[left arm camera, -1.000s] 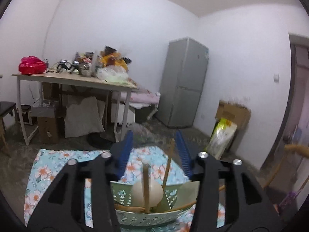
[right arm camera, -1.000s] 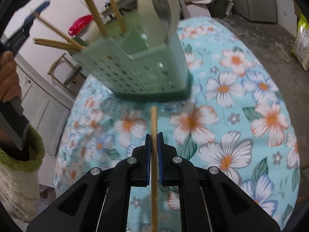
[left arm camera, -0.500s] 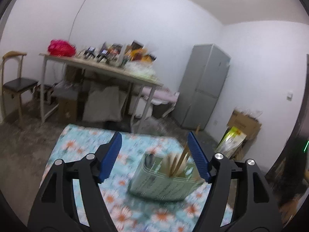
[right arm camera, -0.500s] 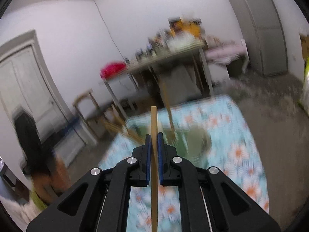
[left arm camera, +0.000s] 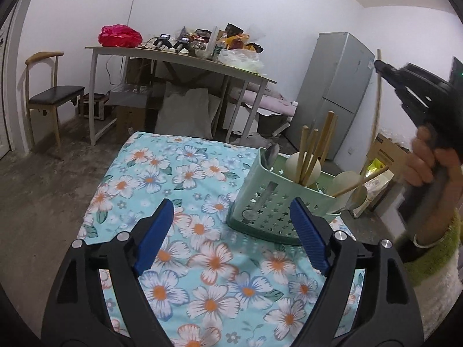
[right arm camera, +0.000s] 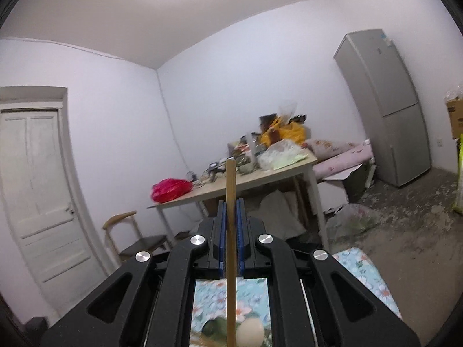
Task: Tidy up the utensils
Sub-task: 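Lift the chopstick over the caddy with the right tool while the left tool withdraws, then open the right tool to drop the chopstick into the caddy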
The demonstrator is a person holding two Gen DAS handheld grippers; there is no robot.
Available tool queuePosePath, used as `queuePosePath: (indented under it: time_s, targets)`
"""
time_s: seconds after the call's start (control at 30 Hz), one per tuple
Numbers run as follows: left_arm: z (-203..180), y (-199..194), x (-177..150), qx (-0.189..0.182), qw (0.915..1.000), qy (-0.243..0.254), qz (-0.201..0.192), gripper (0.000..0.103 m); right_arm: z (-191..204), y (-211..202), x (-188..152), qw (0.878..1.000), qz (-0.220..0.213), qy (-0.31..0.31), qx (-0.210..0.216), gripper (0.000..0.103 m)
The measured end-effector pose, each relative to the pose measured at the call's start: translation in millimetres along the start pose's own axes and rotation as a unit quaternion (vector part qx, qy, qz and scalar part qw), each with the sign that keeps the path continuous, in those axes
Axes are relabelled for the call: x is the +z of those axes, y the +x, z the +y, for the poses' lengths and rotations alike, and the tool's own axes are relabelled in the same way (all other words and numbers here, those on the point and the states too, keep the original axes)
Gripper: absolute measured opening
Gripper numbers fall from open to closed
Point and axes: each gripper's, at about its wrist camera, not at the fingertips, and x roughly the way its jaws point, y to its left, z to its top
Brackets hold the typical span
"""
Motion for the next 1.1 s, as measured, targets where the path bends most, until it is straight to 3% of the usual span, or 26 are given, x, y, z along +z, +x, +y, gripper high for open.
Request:
queuePosePath:
  time_s: [0.5,0.8,0.93,1.1]
  targets:
    - [9,2,-2,0.015,0.9998,-0.007,0.005,0.079,13,41,-29,0.993,-0.057,-0.06,-0.087,0.007]
    - [10,3,-3,0.015,0.9998,-0.008,0.008,0.079,9,42,-57,0.993,-0.04,-0.072,-0.088,0.008]
    - [9,3,-3,0.014,0.9998,-0.008,0.007,0.079,5,29,-54,0.995,-0.036,-0.063,-0.075,0.04]
    - [6,6,-5,0.012,0.9999,-0.006,0.006,0.082,8,-5,-43,0.995,-0.043,-0.066,-0.055,0.053]
